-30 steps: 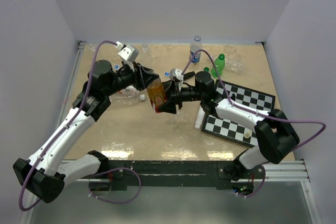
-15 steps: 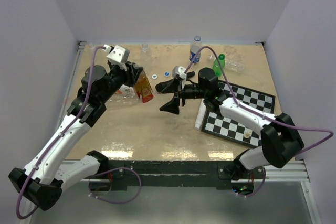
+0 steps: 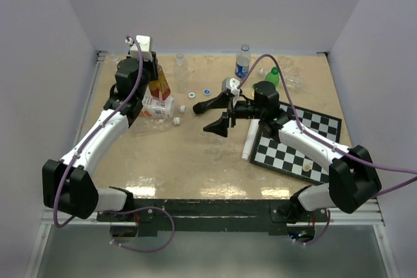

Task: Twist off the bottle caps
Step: Place the plastic bottle at the center of the board.

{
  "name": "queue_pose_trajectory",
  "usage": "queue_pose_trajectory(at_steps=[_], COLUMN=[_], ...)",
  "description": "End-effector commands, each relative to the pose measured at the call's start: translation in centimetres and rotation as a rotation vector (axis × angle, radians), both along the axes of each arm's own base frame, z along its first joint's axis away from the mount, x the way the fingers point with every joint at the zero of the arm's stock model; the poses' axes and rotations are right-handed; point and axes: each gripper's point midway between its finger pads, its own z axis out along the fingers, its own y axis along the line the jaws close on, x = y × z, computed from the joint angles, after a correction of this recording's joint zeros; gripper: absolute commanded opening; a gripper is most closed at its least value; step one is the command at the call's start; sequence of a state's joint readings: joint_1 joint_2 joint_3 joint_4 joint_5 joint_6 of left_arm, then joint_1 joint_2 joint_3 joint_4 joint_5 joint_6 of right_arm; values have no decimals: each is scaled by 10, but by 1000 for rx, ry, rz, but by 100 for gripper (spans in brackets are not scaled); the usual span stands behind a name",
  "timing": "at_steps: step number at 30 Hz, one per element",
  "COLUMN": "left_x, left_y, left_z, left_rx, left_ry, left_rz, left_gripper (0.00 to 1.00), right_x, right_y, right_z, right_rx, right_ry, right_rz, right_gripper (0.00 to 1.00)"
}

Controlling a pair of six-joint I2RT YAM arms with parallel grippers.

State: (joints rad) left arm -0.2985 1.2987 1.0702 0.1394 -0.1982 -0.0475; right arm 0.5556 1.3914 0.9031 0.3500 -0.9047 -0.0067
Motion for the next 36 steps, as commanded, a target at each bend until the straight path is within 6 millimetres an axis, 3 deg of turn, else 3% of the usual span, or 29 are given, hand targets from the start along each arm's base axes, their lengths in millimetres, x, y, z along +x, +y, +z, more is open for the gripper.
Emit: queue_pose_trajectory(at_steps=[1, 11, 17, 22, 36], left_x=[27, 95, 121, 133, 143], left_y=[20, 30, 29, 30, 26], left_z=[64, 43, 12, -17, -68], left_rx=[-17, 51, 74, 76, 65], left_ry=[-212, -224, -191, -166, -120], left_rz=[72, 61, 48, 32, 5], left_gripper=[0, 0, 0, 0, 1], right_x=[-3, -6, -4, -5, -3], right_y=[-2, -3, -3, -2, -3], right_z=[25, 27, 25, 24, 22], right_rx=[34, 45, 40, 41, 38], right_ry=[-79, -65, -63, -57, -59], right_rz=[13, 34, 29, 34, 26], right_gripper=[98, 98, 98, 98, 98])
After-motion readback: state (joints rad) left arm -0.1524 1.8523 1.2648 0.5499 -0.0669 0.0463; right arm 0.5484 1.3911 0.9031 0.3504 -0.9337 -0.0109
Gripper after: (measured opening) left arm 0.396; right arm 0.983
